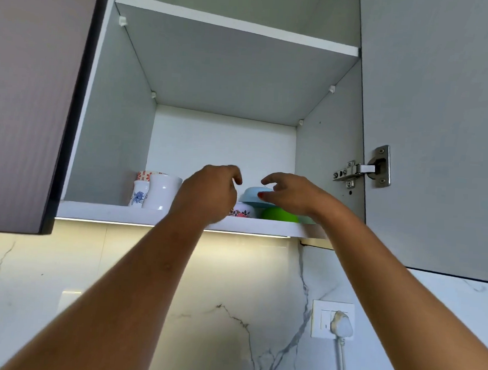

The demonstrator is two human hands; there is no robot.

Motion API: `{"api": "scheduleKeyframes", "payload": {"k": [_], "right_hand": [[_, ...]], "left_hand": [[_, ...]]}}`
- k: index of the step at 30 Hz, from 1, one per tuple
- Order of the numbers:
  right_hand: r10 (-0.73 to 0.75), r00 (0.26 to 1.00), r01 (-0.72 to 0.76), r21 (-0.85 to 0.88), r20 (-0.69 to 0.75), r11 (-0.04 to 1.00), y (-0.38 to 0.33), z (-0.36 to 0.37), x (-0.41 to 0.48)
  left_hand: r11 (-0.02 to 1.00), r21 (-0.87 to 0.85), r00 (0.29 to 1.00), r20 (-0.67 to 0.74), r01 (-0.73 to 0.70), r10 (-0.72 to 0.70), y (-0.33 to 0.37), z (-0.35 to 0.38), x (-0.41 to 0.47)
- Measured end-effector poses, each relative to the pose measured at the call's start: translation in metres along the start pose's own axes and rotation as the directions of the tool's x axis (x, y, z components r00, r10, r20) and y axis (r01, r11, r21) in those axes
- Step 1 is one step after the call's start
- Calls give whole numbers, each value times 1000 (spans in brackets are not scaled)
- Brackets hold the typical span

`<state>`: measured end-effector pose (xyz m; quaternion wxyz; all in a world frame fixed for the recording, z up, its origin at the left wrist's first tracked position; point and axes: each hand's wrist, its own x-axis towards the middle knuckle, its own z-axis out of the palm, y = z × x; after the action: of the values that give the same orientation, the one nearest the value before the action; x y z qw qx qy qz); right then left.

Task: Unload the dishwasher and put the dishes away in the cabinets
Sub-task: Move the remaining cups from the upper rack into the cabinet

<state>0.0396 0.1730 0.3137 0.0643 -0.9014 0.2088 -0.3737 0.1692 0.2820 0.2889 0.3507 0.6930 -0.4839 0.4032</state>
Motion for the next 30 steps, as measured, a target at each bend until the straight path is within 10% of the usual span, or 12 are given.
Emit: {"api": "scheduleKeyframes", "payload": {"k": [9,13,18,30], "right_hand": [[-262,855,109,-338,-448,935,24,79,-133],[-23,975,15,-39,-220,999,37,128,-232],[234,970,-236,25,72,971,42,174,-387],[719,606,-725,-135,341,675,21,83,-707]], "left_hand": [[939,258,939,-199,-227,281,10,3,-60],[945,274,936,-250,-178,249,25,25,-159],[989,-133,995,68,-63,73,89,55,-334],[803,-560,753,614,206,235,212,-10,-601]]}}
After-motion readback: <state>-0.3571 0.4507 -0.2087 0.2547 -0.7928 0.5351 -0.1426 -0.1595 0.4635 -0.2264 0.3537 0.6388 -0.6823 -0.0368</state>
